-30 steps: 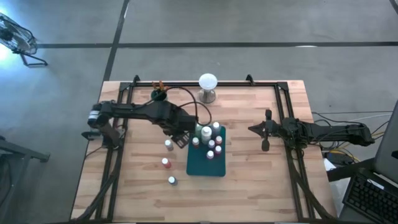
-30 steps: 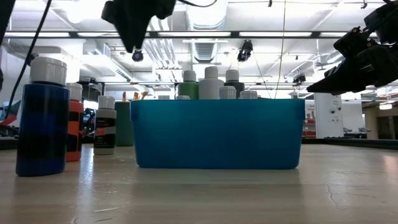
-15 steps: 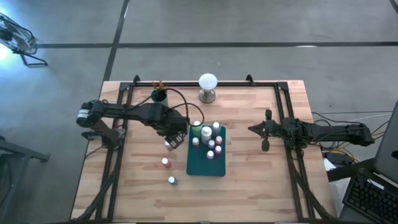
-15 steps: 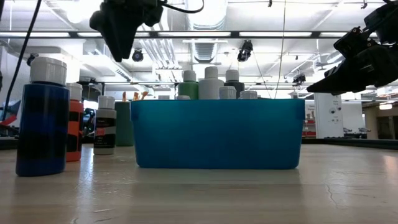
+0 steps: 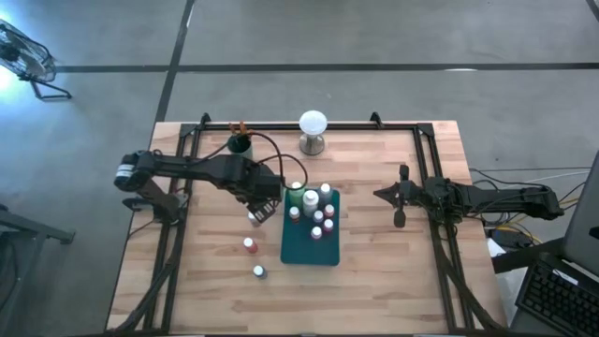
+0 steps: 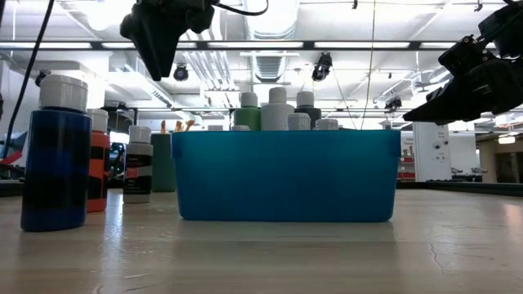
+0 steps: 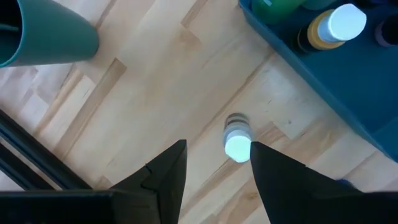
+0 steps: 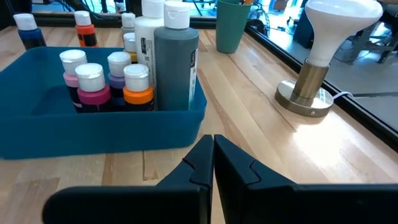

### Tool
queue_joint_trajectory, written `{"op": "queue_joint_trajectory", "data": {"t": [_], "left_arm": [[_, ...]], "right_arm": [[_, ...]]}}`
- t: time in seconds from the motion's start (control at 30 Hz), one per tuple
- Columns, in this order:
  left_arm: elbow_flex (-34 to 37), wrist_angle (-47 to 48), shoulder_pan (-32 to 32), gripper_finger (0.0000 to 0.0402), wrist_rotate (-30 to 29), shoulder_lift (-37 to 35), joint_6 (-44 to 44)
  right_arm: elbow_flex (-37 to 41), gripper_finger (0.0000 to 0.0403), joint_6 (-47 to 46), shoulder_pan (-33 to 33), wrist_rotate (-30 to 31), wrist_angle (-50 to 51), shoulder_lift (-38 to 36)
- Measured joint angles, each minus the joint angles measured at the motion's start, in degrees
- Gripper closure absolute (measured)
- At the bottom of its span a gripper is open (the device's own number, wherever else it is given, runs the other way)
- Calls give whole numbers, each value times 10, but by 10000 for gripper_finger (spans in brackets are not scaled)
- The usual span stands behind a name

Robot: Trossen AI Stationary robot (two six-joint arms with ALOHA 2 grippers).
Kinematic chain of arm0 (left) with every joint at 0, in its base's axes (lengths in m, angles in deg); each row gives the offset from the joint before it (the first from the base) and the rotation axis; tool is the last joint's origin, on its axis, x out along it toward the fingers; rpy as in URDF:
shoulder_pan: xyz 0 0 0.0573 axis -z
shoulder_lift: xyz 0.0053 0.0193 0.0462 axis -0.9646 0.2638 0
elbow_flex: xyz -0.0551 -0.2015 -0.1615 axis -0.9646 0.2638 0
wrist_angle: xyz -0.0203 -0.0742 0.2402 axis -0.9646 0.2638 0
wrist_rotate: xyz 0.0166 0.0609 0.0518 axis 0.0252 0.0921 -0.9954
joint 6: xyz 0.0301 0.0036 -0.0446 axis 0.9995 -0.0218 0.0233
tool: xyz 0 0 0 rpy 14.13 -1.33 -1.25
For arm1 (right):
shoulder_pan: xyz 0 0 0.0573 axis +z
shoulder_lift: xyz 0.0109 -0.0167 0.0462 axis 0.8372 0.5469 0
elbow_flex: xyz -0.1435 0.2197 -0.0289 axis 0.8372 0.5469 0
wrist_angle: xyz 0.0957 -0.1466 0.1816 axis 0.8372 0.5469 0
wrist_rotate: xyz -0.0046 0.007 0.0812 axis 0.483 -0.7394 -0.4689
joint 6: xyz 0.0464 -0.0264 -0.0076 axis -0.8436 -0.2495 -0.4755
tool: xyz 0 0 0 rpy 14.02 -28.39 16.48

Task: Pick & Place Paint Supplies
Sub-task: Put the gray paint bottle into the blue bin

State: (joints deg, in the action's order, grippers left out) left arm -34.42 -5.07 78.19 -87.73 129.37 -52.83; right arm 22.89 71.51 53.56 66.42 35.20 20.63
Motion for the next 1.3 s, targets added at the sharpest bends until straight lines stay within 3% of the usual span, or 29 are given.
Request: {"op": "queue_joint_trajectory", "data": {"t": [0.33, 0.47, 0.83, 1.0, 1.3], "left_arm": [[-4, -9, -12, 227, 7, -18, -117], [15, -24, -22, 227, 24, -18, -10], [150, -65, 53, 227, 23, -55, 72], [165, -113, 79, 227, 0, -90, 127], [178, -138, 69, 225, 38, -104, 229]], "right_arm": [[0, 394, 4, 0, 0, 0, 0], [0, 394, 1, 0, 0, 0, 0], [0, 394, 3, 0, 0, 0, 0], [0, 394, 1, 0, 0, 0, 0], [0, 394, 0, 0, 0, 0, 0]]}}
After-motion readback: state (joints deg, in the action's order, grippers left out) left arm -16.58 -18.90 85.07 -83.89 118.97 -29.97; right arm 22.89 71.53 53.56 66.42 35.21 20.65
